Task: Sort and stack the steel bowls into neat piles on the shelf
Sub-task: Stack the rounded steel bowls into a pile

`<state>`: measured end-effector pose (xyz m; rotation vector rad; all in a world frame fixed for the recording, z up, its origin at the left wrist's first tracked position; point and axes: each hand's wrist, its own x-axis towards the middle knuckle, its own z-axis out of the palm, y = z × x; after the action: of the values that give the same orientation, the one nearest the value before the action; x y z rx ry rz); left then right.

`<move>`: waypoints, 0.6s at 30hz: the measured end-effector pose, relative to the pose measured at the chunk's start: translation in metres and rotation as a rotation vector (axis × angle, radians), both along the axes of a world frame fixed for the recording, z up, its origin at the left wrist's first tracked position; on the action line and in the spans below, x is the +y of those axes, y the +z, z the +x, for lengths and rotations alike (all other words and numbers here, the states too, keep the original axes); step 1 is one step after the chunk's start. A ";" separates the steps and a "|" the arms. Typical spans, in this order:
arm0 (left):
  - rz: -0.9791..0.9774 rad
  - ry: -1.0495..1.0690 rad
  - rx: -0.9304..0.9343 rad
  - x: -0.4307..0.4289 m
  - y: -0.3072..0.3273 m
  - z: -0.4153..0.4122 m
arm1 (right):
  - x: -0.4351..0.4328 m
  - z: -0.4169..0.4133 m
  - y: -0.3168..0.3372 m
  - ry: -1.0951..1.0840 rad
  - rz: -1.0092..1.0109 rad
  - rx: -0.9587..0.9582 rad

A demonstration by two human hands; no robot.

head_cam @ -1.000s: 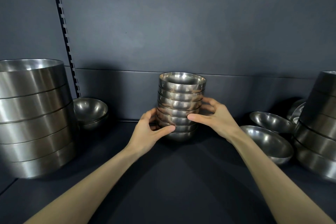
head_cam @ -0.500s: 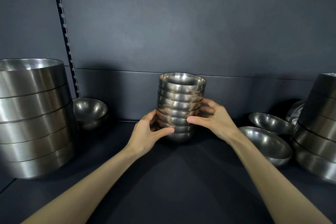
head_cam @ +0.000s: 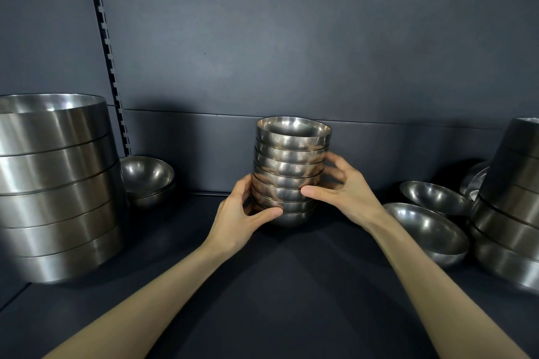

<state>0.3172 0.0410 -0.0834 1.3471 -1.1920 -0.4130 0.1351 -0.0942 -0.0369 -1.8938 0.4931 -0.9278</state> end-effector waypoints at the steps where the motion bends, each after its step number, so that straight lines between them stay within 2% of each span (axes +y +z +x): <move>1: -0.003 -0.002 -0.003 0.000 0.000 0.000 | 0.000 0.000 0.000 0.008 0.002 -0.002; 18: 0.003 0.026 -0.076 0.001 0.004 -0.001 | 0.005 -0.001 0.005 0.008 0.022 0.008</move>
<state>0.3162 0.0424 -0.0790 1.3903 -1.2354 -0.3476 0.1344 -0.0894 -0.0319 -1.8788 0.4982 -0.9066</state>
